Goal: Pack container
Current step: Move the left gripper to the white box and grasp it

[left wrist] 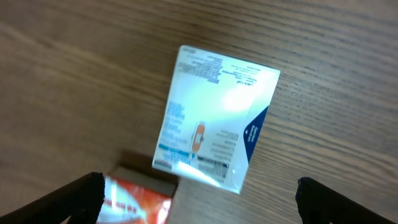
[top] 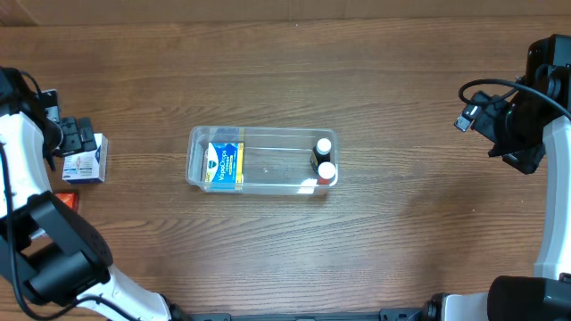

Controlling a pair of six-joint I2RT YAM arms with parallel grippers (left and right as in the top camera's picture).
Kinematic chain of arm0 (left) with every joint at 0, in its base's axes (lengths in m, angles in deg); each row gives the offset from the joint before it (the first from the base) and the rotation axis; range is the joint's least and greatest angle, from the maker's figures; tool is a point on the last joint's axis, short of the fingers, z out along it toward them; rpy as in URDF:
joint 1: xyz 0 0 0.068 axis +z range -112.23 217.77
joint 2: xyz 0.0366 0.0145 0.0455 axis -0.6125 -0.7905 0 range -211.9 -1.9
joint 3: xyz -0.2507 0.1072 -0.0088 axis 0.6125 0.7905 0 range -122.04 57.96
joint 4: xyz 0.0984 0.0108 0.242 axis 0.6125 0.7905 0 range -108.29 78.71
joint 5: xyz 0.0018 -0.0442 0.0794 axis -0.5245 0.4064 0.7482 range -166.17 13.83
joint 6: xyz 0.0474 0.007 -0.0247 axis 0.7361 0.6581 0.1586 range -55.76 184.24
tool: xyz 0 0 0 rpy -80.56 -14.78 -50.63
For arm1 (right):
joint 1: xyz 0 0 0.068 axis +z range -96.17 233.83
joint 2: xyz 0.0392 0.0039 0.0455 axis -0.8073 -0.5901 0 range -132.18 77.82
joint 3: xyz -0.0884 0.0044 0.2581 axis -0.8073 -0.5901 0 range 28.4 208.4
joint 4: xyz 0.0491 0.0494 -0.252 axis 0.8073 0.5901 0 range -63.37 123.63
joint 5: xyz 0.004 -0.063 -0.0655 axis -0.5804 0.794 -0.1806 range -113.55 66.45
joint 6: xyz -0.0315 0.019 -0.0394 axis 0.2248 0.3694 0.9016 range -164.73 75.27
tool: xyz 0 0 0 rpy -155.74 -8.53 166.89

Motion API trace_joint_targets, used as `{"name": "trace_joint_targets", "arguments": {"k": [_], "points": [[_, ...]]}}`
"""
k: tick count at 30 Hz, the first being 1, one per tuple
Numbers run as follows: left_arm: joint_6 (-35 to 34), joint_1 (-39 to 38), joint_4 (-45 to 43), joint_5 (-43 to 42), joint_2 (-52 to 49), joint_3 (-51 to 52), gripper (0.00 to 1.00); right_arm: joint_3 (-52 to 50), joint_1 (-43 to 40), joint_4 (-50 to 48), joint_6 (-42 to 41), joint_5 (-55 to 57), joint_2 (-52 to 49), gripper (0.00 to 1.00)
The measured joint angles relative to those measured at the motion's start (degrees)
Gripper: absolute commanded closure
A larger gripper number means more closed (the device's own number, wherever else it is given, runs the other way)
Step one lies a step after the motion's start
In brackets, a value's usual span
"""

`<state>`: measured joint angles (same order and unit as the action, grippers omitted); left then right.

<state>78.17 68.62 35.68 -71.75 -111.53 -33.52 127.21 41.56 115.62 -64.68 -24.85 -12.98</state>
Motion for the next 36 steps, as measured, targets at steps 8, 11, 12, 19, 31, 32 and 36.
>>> {"name": "trace_joint_targets", "arguments": {"k": [8,11,12,19,31,32,36], "points": [[6.3,0.0,-3.3,-1.7,-4.5,0.0,0.00,0.0,0.0,-0.5,0.5,0.0,0.0,0.00],[7.8,0.0,-3.9,-2.1,-6.7,0.0,0.00,0.0,0.0,-0.5,0.5,0.0,0.0,0.00],[8.3,0.0,-4.1,-2.1,-7.4,0.0,0.00,0.0,0.0,-0.5,0.5,0.0,0.0,0.00],[9.7,0.0,-5.6,-2.4,-12.2,0.0,0.00,0.0,0.0,-0.9,0.9,0.0,0.0,0.00],[9.0,0.0,-6.5,-3.0,-14.4,0.0,0.24,0.0,0.0,-0.9,1.7,0.0,0.0,0.01],[8.6,0.0,-6.4,-3.1,-14.4,0.0,0.26,0.0,0.0,-0.9,1.7,0.0,0.0,0.00],[7.4,-0.1,-5.1,-3.4,-14.4,-0.9,0.37,0.0,0.0,-0.9,1.8,0.0,0.0,0.00]]}}
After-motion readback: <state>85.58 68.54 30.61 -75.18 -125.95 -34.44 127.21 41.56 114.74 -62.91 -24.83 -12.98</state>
